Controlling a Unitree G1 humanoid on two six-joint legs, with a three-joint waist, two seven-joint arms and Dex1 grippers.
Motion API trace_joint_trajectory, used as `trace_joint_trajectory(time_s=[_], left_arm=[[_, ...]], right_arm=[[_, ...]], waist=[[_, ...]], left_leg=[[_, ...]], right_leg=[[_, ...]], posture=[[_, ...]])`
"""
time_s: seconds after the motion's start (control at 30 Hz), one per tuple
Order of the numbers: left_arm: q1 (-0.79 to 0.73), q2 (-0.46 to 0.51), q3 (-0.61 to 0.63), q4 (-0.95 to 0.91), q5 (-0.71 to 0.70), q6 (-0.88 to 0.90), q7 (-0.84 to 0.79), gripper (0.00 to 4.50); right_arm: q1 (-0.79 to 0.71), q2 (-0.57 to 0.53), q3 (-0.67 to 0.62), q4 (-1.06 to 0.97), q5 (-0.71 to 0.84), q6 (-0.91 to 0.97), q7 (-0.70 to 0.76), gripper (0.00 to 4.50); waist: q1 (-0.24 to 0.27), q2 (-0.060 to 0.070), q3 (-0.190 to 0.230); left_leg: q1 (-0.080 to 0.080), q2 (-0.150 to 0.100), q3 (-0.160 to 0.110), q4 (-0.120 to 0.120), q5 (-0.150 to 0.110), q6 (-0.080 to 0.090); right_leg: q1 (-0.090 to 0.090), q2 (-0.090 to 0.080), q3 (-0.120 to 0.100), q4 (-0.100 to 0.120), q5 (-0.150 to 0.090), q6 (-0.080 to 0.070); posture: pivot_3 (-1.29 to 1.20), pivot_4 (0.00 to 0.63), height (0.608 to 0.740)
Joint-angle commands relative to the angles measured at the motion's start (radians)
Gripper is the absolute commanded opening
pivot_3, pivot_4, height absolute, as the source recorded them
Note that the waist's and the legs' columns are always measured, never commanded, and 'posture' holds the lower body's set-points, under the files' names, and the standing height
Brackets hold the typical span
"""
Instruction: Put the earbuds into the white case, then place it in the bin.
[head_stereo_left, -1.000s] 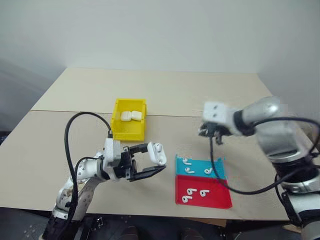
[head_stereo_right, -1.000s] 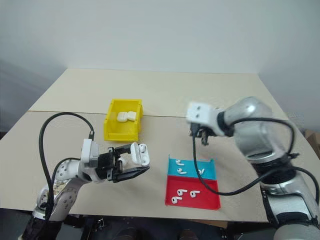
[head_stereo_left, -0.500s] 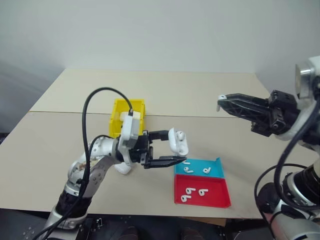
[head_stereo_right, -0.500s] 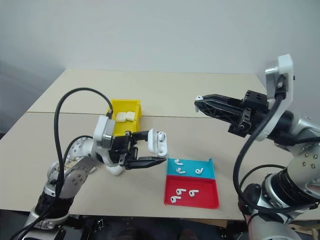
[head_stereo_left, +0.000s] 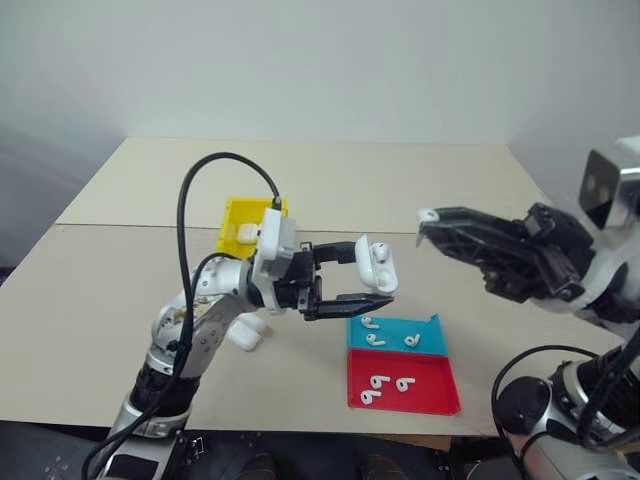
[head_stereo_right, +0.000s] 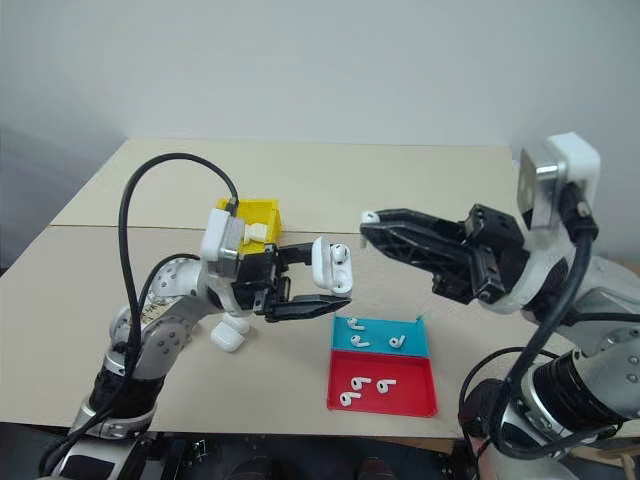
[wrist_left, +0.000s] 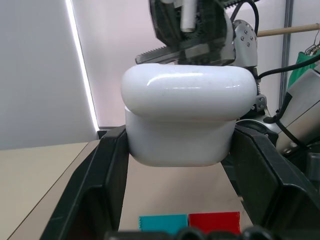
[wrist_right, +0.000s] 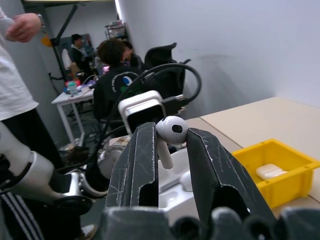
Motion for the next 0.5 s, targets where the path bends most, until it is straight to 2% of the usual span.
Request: trace_joint_trajectory(time_s=[0.03, 0.1, 0.23, 0.5], left_arm=[[0.007, -0.012, 0.003, -0.021, 0.011, -0.027, 0.012, 2.77], [0.013, -0.017, 0.003, -0.028, 0.010, -0.026, 0.019, 2.77], [0.020, -0.022, 0.003, -0.041, 0.008, -0.021, 0.025, 2.77], [0.025, -0.021, 0.006, -0.051, -0.002, -0.021, 0.021, 2.77]], right_arm=[[0.048, -0.066, 0.063, 0.022, 0.193, -0.113, -0.140, 0.87], [0.085, -0.112, 0.129, 0.043, 0.288, -0.191, -0.225, 0.87], [0.146, -0.194, 0.235, 0.051, 0.385, -0.324, -0.323, 0.87], [0.240, -0.302, 0.331, 0.032, 0.384, -0.503, -0.330, 0.87]], waist=[[0.000, 0.000, 0.000], [0.000, 0.000, 0.000], [-0.002, 0.000, 0.000], [0.000, 0.000, 0.000]], left_leg=[[0.000, 0.000, 0.000, 0.000, 0.000, 0.000], [0.000, 0.000, 0.000, 0.000, 0.000, 0.000], [0.000, 0.000, 0.000, 0.000, 0.000, 0.000], [-0.001, 0.000, -0.001, 0.000, 0.000, 0.000]], right_leg=[[0.000, 0.000, 0.000, 0.000, 0.000, 0.000], [0.000, 0.000, 0.000, 0.000, 0.000, 0.000], [0.000, 0.000, 0.000, -0.001, 0.000, 0.000], [0.000, 0.000, 0.000, -0.001, 0.000, 0.000]], posture=[[0.00, 0.150, 0.740], [0.00, 0.150, 0.740], [0.00, 0.150, 0.740], [0.00, 0.150, 0.740]])
